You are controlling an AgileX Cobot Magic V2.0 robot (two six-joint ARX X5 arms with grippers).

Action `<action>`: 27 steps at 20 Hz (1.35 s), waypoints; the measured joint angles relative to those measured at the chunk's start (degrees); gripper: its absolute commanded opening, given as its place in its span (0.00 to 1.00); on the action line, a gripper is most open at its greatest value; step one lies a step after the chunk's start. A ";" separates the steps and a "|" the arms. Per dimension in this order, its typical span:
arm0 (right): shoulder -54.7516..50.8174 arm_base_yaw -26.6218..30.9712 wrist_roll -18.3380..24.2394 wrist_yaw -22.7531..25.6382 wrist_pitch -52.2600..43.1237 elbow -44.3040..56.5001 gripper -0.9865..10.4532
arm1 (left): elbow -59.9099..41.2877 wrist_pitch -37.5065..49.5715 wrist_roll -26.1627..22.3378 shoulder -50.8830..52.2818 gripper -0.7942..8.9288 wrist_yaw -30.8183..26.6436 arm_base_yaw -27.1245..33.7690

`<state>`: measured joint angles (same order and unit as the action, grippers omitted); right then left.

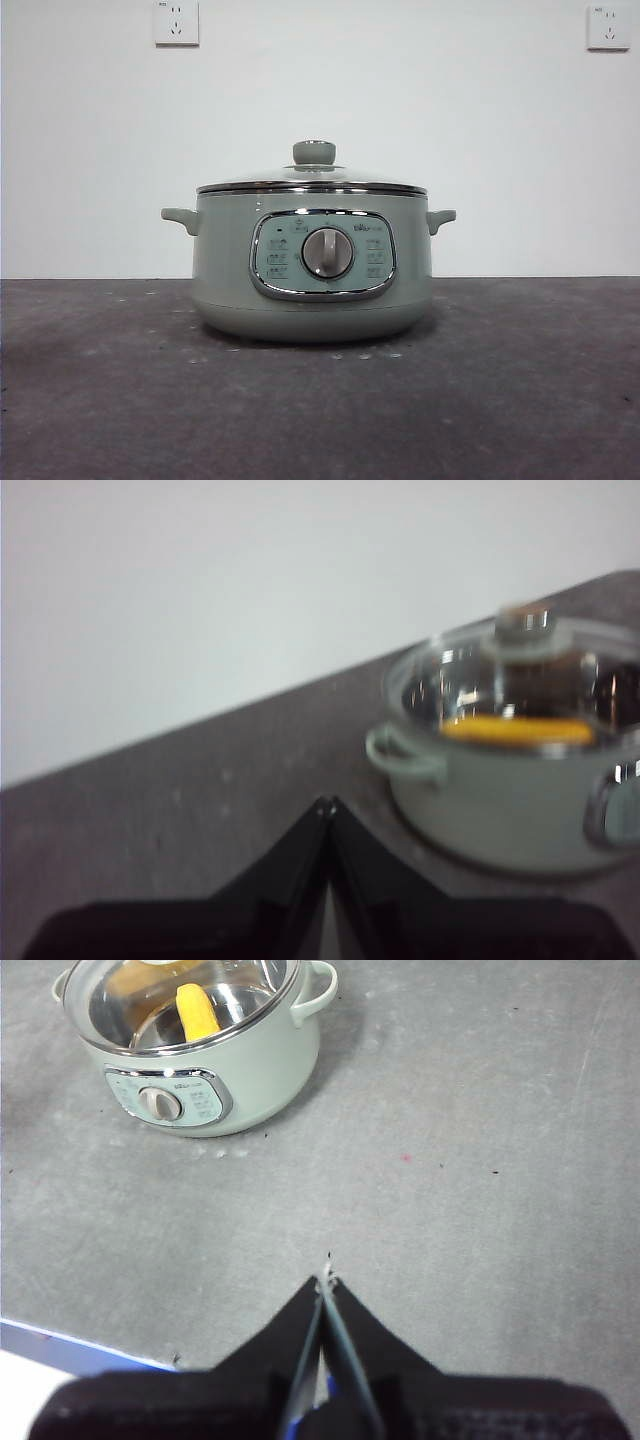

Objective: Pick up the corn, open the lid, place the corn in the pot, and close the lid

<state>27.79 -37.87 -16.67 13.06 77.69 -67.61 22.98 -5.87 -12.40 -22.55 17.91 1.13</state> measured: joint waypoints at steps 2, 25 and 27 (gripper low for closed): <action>0.00 0.00 0.00 0.00 0.00 0.00 0.09 | -7.13 0.26 1.29 5.90 0.08 -2.45 -0.02; 0.00 0.00 0.00 0.44 0.00 0.02 0.09 | -21.94 -3.50 9.46 19.93 0.08 -8.15 0.00; 0.00 0.00 0.00 0.42 0.00 0.02 0.09 | -21.94 -3.48 9.46 19.28 0.08 -8.15 0.00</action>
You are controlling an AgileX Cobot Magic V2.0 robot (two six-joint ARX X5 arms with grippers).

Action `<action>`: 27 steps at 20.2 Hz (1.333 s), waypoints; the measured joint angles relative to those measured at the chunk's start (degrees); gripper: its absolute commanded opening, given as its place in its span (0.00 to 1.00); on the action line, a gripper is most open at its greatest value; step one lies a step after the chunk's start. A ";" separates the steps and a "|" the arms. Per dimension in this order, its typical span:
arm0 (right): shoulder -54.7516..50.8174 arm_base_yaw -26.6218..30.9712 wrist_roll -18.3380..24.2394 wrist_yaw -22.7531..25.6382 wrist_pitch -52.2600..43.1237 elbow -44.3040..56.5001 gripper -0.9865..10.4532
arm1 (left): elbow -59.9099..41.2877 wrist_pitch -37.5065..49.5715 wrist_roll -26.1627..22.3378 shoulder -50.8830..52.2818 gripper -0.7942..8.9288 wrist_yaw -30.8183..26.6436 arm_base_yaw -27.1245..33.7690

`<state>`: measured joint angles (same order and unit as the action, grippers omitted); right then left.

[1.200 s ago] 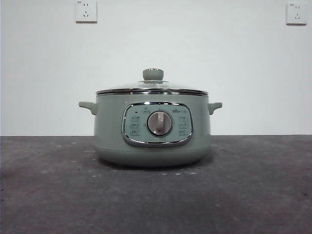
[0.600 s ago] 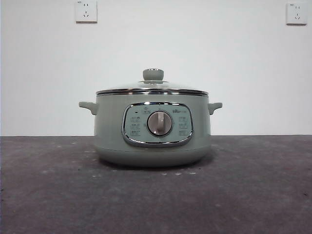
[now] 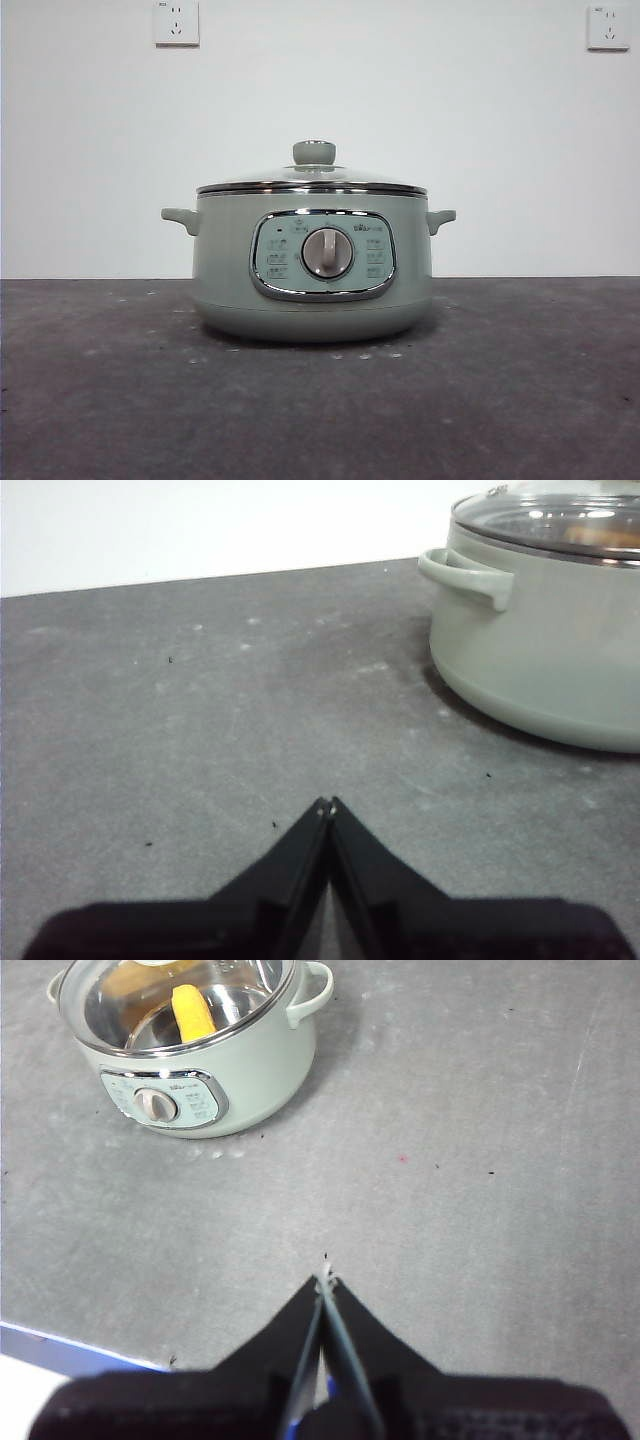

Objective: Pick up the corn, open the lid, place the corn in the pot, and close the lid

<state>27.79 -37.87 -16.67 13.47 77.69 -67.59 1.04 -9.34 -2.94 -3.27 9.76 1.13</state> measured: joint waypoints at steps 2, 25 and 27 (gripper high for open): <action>0.00 0.00 0.00 0.02 0.00 0.00 0.09 | 0.02 -0.02 0.00 -0.59 0.08 0.00 0.00; -22.21 37.09 16.63 -12.66 -65.16 55.12 0.09 | 0.00 0.00 0.00 -1.22 0.08 0.02 0.00; -24.13 37.09 16.63 -12.68 -65.22 58.51 0.09 | 0.00 0.00 0.00 -1.22 0.08 0.00 0.00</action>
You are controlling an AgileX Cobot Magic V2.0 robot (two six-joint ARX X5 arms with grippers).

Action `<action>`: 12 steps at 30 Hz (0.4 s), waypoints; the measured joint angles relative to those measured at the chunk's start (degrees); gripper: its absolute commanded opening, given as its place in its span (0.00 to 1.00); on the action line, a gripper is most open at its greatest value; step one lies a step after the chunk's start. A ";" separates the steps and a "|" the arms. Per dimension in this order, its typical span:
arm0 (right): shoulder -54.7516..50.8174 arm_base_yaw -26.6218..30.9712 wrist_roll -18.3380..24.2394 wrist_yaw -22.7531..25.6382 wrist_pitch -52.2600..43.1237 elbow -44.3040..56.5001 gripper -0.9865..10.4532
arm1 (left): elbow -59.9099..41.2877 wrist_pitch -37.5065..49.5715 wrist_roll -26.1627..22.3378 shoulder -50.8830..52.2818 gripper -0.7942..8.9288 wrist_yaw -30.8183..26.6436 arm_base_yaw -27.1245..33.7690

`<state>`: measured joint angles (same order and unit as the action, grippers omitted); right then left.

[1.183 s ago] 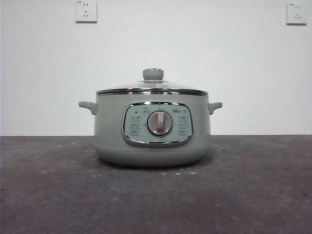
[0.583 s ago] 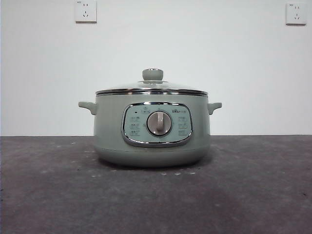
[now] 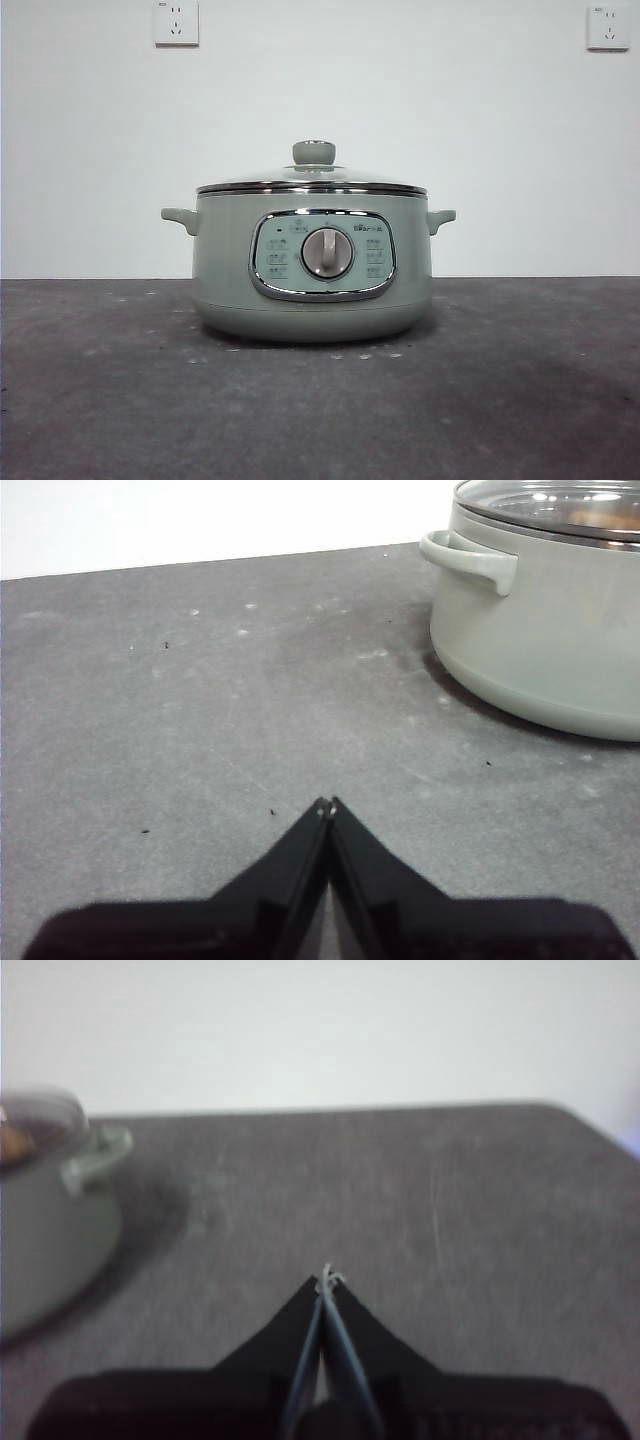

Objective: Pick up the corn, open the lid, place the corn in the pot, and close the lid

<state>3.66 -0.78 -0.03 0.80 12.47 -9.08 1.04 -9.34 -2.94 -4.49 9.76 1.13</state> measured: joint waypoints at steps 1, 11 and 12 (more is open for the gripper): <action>-1.05 0.00 0.00 0.00 0.04 1.42 0.09 | 0.00 -0.02 0.00 0.00 0.08 0.00 0.00; -3.06 0.00 -0.13 -0.31 -0.07 7.10 0.09 | 0.00 -0.02 0.00 -0.15 0.08 0.00 0.00; -3.06 0.00 -0.13 -0.31 -0.09 7.26 0.09 | 0.00 0.00 0.00 -0.15 0.08 0.02 0.00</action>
